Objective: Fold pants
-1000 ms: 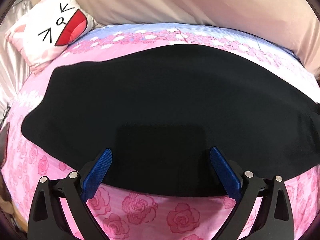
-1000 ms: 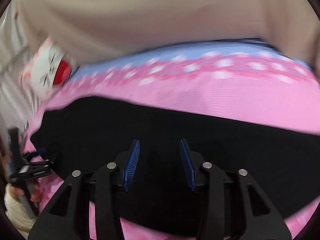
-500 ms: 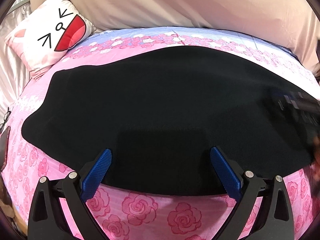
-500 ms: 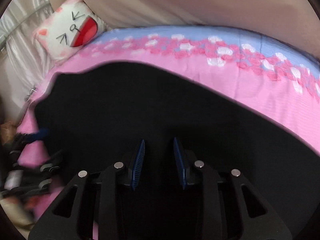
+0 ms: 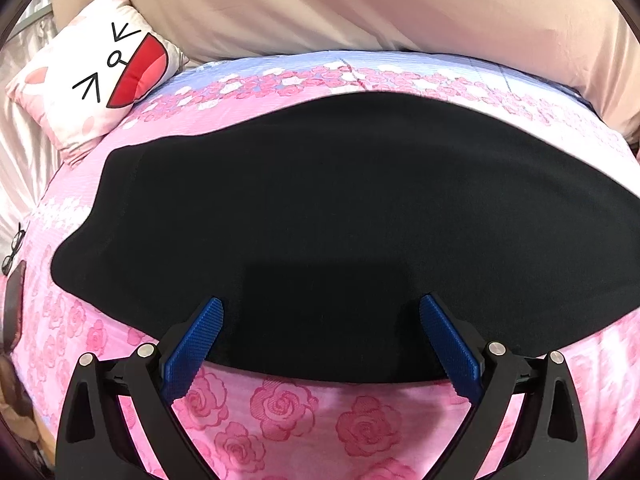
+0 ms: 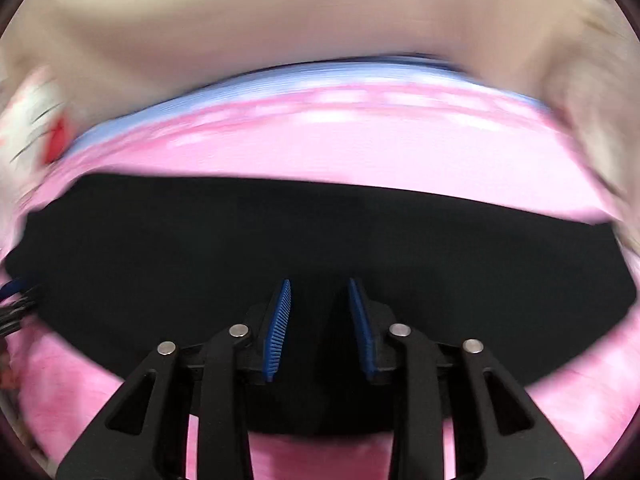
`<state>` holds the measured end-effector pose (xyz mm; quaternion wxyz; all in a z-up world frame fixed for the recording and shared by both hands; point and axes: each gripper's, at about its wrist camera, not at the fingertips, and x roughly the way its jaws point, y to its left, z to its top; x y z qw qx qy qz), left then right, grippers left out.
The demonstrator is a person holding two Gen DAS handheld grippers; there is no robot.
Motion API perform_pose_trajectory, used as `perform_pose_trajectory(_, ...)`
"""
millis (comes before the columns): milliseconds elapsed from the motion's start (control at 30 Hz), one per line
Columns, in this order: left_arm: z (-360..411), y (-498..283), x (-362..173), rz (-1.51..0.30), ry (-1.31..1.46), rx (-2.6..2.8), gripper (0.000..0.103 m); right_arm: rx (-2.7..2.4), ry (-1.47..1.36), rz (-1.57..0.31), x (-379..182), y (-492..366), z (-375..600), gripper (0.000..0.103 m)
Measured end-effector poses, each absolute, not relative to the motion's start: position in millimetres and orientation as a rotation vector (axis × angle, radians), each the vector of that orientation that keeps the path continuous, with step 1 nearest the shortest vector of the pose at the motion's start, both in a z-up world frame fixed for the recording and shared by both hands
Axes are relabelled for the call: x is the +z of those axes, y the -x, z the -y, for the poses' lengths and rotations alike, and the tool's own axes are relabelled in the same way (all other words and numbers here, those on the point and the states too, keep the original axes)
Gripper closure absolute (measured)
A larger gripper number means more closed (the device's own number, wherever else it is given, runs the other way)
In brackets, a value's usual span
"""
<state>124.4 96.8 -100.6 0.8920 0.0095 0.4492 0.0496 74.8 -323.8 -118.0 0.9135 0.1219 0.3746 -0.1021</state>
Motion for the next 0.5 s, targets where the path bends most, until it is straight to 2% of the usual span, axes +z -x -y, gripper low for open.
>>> perform_pose_trajectory(133, -87, -150, -73, -0.892, 0.002, 0.056, 0.006, -0.115, -0.329, -0.744, -112, -59, 343, 0.072)
perform_pose_trajectory(300, -82, -223, -106, -1.061, -0.005, 0.063, 0.005, 0.069, -0.260, -0.773, -117, -116, 288, 0.072)
perform_pose_trajectory(433, -87, -248, -103, -1.064, 0.034, 0.082, 0.005, 0.147, -0.165, -0.845, -132, -162, 248, 0.072)
perform_pose_trajectory(500, -88, -260, -98, -1.039, 0.018, 0.106, 0.005, 0.111, -0.095, -0.810, -133, -182, 246, 0.073)
